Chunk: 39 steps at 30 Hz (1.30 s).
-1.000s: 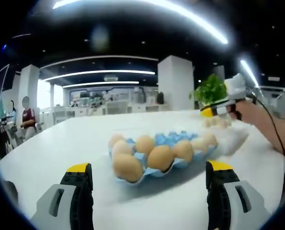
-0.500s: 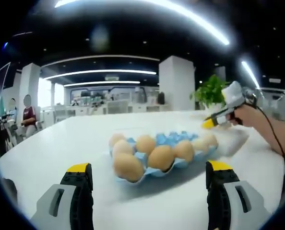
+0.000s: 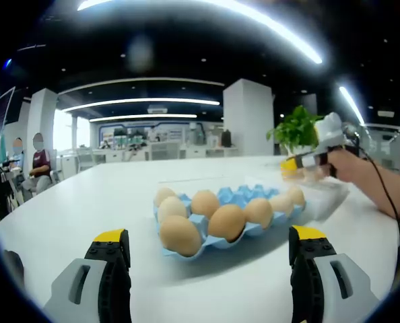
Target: Pick up the eggs on the table and place them into the egg tray on the table
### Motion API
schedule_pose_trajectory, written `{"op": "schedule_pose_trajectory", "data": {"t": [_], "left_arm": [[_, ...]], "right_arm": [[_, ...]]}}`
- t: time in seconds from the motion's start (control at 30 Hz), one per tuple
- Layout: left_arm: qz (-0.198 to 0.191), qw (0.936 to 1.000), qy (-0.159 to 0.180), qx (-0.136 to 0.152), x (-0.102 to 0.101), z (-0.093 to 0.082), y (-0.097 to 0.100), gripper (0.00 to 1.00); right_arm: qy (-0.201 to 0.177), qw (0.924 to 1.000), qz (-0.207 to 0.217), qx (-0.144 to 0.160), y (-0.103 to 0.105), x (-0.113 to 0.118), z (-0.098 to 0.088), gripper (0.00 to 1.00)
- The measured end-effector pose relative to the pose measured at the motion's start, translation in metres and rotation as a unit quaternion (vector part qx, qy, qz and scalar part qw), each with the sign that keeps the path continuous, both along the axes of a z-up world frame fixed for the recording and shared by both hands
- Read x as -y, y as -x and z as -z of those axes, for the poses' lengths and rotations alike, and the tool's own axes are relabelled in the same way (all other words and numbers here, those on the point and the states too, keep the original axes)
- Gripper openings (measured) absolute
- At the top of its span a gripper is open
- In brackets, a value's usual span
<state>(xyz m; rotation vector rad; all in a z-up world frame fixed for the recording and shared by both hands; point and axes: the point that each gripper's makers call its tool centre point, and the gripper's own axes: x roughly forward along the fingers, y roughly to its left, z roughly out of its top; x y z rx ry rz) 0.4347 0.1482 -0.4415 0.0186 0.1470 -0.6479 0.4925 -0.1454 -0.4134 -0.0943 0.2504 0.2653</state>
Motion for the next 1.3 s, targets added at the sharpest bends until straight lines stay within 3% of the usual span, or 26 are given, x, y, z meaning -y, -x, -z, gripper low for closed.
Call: {"op": "schedule_pose_trajectory", "data": {"t": [0.1, 0.17, 0.23, 0.27, 0.33, 0.37, 0.4, 0.5, 0.8, 1.07, 1.13, 1.23, 1.3], "left_arm": [[0.001, 1.0, 0.0, 0.001, 0.001, -0.001, 0.0, 1.0], [0.001, 1.0, 0.0, 0.001, 0.001, -0.001, 0.0, 1.0], [0.002, 1.0, 0.0, 0.001, 0.001, -0.001, -0.001, 1.0], [0.001, 1.0, 0.0, 0.001, 0.001, -0.001, 0.0, 1.0], [0.002, 1.0, 0.001, 0.002, 0.002, -0.001, 0.001, 1.0], [0.002, 1.0, 0.001, 0.002, 0.002, -0.001, 0.001, 1.0], [0.002, 1.0, 0.001, 0.001, 0.002, -0.001, 0.001, 1.0], [0.001, 1.0, 0.003, 0.002, 0.001, -0.002, 0.0, 1.0], [0.0, 1.0, 0.002, 0.001, 0.0, -0.001, -0.001, 1.0], [-0.001, 1.0, 0.002, 0.002, 0.001, -0.001, 0.001, 1.0], [-0.001, 1.0, 0.002, 0.002, 0.001, -0.001, 0.001, 1.0], [0.0, 1.0, 0.001, 0.004, 0.001, -0.002, 0.001, 1.0], [0.0, 1.0, 0.0, 0.005, 0.001, -0.002, 0.0, 1.0]], "right_arm": [[-0.047, 0.9989, -0.003, 0.002, 0.001, -0.001, -0.005, 0.24], [-0.093, 0.9955, -0.02, 0.001, -0.004, 0.002, -0.008, 0.24], [-0.12, 0.9913, -0.055, -0.006, -0.004, -0.012, -0.009, 0.25], [-0.108, 0.9926, -0.054, -0.009, -0.006, -0.013, -0.005, 0.25], [-0.042, 0.9976, -0.048, -0.028, -0.01, -0.014, 0.011, 0.25], [-0.05, 0.9974, -0.052, 0.006, -0.015, -0.02, 0.001, 0.25], [-0.053, 0.9974, -0.048, -0.012, -0.015, -0.022, 0.004, 0.25], [-0.014, 0.9975, -0.069, -0.001, -0.011, -0.035, 0.005, 0.26], [0.004, 0.9977, -0.068, -0.001, -0.02, -0.032, 0.011, 0.28], [0.012, 0.9979, -0.064, 0.001, -0.015, -0.033, 0.006, 0.27], [0.002, 0.9985, -0.051, 0.02, -0.015, -0.03, -0.001, 0.27], [-0.053, 0.9955, -0.062, 0.048, -0.013, -0.035, -0.019, 0.27], [-0.109, 0.9884, -0.092, 0.053, -0.009, -0.057, -0.029, 0.27]]}}
